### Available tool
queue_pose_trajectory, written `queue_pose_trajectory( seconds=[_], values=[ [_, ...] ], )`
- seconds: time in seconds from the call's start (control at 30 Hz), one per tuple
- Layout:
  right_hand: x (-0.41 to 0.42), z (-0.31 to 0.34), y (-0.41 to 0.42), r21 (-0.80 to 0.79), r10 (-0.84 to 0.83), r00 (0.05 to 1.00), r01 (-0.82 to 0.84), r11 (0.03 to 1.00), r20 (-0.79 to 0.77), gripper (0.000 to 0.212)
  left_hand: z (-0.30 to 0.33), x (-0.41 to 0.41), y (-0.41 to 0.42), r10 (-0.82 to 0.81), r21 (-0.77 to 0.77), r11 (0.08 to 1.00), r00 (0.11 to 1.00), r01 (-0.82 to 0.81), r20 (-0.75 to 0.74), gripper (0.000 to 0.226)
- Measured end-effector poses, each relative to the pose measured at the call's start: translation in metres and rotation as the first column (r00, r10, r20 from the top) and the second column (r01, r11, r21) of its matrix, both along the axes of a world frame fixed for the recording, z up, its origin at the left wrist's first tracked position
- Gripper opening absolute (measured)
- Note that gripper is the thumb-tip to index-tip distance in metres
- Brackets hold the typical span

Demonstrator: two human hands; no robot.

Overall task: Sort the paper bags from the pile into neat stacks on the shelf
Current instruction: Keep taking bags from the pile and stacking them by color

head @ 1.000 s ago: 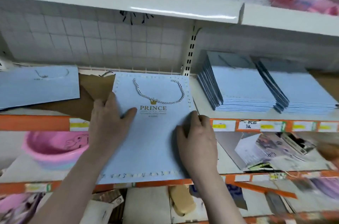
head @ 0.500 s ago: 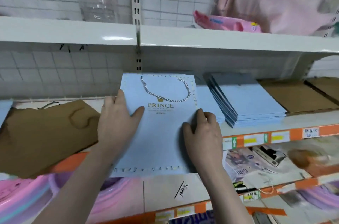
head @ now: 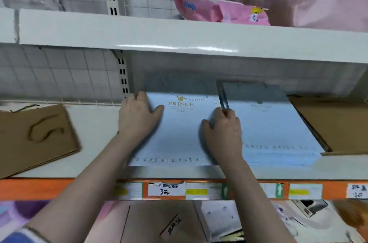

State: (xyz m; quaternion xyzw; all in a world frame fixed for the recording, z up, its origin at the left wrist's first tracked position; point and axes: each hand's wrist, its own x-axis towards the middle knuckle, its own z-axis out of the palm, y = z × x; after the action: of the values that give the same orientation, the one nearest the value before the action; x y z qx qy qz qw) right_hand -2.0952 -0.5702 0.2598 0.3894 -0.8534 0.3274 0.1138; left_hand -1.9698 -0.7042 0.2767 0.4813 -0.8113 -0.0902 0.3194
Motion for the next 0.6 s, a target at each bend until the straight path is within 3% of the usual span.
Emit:
queue_pose_trajectory(
  seconds=[0.4,0.6],
  values=[
    [-0.026,-0.011,-0.041,0.164,0.064,0.996,-0.054,0.985,-0.056,0.048,-0.009,-0.02,-0.039,0.014,0.047,0.999,0.993,-0.019,0.116,0.049],
    [-0.027,-0.024,-0.053,0.15,-0.014,0.999,0.021,0.988,-0.046,0.044,-0.019,-0.031,-0.054,0.017,0.047,0.999,0.994,-0.022,0.109,0.049]
  ],
)
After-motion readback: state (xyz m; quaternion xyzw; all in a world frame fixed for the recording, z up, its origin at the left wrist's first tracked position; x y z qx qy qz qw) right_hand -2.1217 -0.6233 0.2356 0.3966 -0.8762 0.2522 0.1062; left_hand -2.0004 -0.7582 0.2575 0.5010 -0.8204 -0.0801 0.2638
